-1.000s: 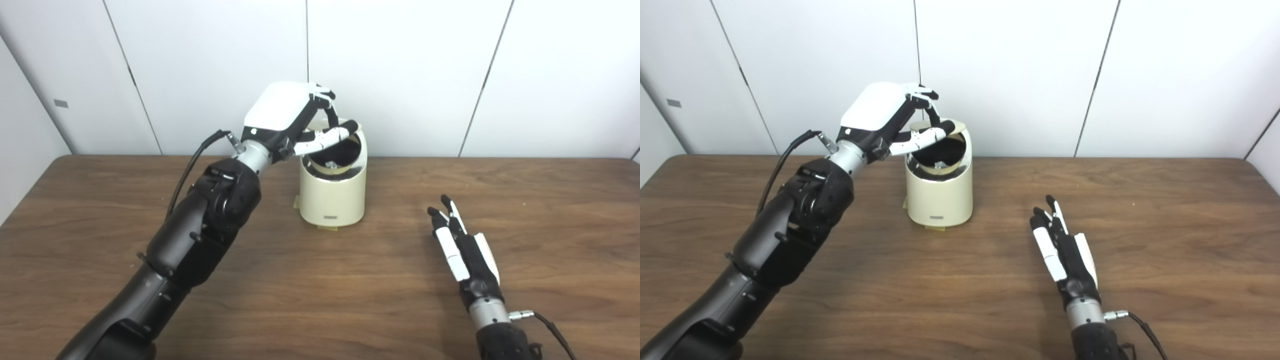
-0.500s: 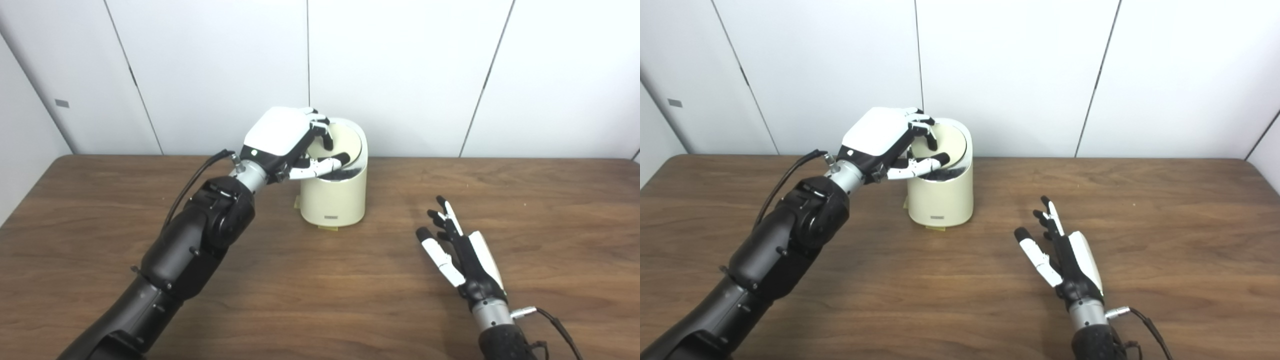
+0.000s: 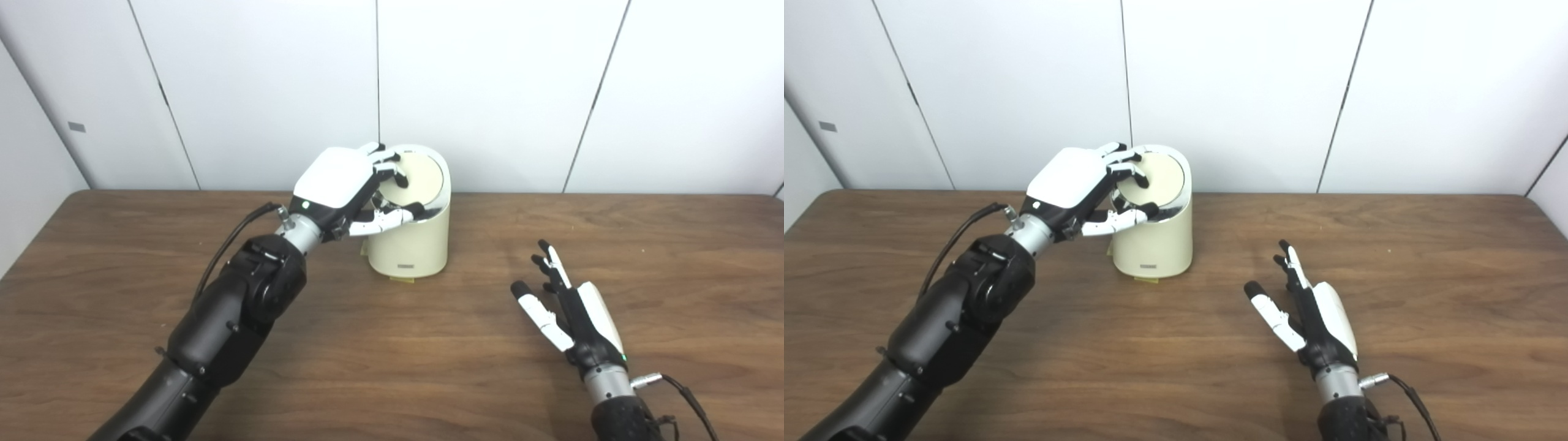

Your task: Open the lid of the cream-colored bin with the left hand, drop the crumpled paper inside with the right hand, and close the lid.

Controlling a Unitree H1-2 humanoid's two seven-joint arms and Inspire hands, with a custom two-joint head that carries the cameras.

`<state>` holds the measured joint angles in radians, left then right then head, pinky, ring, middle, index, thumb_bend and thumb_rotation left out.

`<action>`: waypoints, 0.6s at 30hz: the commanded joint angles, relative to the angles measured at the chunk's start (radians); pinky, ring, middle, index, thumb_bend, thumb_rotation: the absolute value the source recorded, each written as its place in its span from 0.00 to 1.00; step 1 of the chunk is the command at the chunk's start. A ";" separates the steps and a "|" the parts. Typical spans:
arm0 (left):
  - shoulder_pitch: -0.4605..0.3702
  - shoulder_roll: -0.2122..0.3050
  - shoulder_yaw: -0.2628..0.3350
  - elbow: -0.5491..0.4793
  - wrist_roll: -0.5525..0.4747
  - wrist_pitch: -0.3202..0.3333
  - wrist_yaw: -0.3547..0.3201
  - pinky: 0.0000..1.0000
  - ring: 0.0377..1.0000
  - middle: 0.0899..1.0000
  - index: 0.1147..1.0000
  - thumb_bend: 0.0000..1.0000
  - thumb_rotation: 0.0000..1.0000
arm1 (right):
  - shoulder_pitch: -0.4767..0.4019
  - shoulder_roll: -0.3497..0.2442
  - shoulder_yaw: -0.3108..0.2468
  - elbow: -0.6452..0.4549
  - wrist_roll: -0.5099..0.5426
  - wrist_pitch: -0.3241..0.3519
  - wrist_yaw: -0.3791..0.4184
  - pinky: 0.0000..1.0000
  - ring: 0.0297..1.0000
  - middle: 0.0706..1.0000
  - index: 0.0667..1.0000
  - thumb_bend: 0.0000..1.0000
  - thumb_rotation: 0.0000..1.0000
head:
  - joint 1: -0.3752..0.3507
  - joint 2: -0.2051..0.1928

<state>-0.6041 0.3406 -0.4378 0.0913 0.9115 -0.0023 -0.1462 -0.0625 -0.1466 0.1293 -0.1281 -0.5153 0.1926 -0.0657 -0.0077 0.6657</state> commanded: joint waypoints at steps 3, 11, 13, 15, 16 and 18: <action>0.019 0.019 -0.056 -0.008 0.067 -0.010 -0.057 0.90 0.96 0.90 0.68 0.55 1.00 | -0.028 -0.002 -0.008 -0.041 -0.011 0.002 -0.003 0.87 0.94 0.92 1.00 0.63 1.00 | -0.002 0.003; 0.047 0.006 -0.032 -0.025 0.036 -0.007 -0.037 0.89 0.95 0.90 0.73 0.55 1.00 | -0.029 -0.004 -0.004 -0.047 -0.025 0.012 0.002 0.87 0.94 0.92 1.00 0.63 1.00 | 0.002 0.005; 0.060 -0.004 -0.012 -0.036 0.010 0.008 -0.036 0.88 0.94 0.89 0.75 0.55 1.00 | -0.027 -0.002 -0.004 -0.050 -0.031 0.018 0.003 0.87 0.94 0.92 1.00 0.62 1.00 | 0.002 0.006; 0.084 -0.026 0.027 -0.060 -0.032 0.043 -0.026 0.88 0.93 0.89 0.79 0.54 0.98 | -0.024 0.001 -0.004 -0.048 -0.034 0.017 0.000 0.87 0.94 0.92 1.00 0.62 1.00 | 0.003 0.007; 0.101 -0.044 0.059 -0.078 -0.068 0.060 -0.015 0.87 0.92 0.89 0.82 0.53 0.97 | -0.023 0.002 -0.003 -0.044 -0.033 0.014 -0.002 0.86 0.94 0.92 1.00 0.62 1.00 | 0.003 0.007; 0.134 -0.086 0.130 -0.116 -0.155 0.086 0.013 0.84 0.90 0.88 0.84 0.52 0.93 | -0.021 0.004 -0.005 -0.036 -0.027 0.007 -0.007 0.84 0.93 0.92 1.00 0.62 1.00 | 0.001 0.008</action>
<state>-0.4746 0.2705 -0.3343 0.0069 0.8134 0.0590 -0.1302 -0.0626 -0.1427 0.1303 -0.1411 -0.5370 0.2195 -0.0573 -0.0046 0.6719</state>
